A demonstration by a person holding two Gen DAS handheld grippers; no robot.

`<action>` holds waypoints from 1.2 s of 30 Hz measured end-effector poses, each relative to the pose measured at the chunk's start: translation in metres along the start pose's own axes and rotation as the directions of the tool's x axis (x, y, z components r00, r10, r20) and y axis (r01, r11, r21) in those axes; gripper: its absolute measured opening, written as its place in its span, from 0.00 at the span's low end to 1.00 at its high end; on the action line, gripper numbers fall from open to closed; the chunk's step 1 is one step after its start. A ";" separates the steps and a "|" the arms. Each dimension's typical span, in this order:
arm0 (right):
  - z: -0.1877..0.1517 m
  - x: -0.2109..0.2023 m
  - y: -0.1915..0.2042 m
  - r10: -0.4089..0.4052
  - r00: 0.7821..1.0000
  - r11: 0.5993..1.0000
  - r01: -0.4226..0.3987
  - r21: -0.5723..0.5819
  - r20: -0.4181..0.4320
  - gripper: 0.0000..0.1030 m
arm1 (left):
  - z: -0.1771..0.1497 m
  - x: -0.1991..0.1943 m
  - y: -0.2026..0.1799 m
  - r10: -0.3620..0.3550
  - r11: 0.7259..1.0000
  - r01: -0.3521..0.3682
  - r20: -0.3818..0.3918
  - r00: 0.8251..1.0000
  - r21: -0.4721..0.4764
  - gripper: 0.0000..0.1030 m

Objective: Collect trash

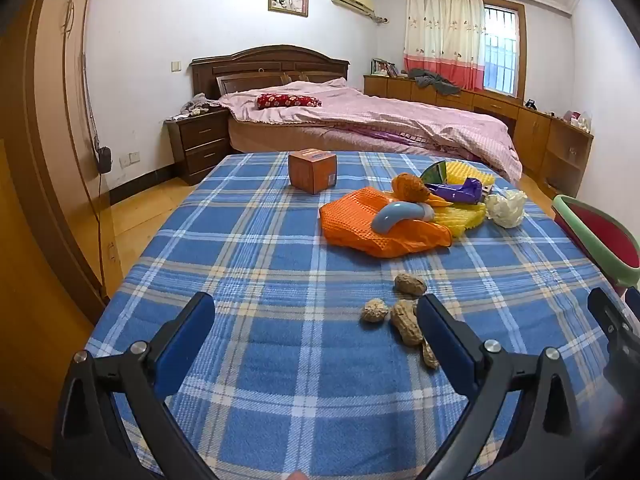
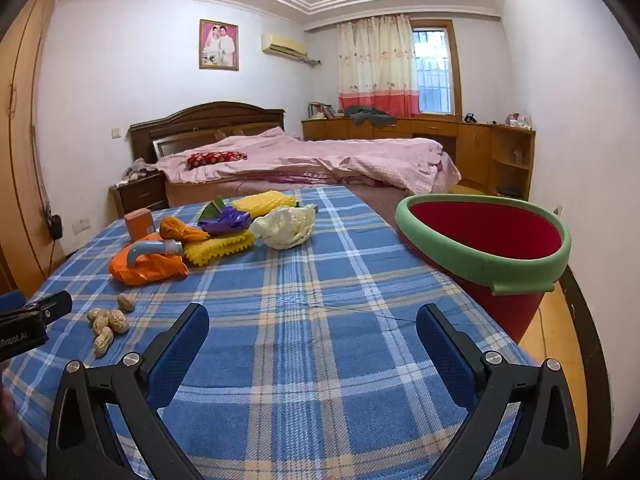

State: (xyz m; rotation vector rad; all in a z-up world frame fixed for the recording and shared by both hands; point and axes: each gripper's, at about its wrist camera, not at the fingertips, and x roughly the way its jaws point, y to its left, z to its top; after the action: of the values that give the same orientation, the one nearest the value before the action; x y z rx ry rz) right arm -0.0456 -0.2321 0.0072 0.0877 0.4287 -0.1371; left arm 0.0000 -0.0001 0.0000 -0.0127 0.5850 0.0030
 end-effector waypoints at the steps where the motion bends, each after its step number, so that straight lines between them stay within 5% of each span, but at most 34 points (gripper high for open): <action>1: 0.000 0.000 0.000 0.001 1.000 1.000 -0.001 0.004 0.001 1.00 | 0.000 0.000 0.000 -0.002 1.000 0.002 0.002 1.000 -0.003 0.97; 36: 0.000 0.000 0.000 0.001 1.000 1.000 -0.001 0.001 0.006 1.00 | 0.000 0.000 0.000 -0.001 1.000 0.001 -0.003 1.000 -0.004 0.97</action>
State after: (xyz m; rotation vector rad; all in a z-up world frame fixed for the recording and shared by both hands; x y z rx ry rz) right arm -0.0455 -0.2320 0.0074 0.0882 0.4230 -0.1366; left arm -0.0001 0.0000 0.0000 -0.0168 0.5879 0.0026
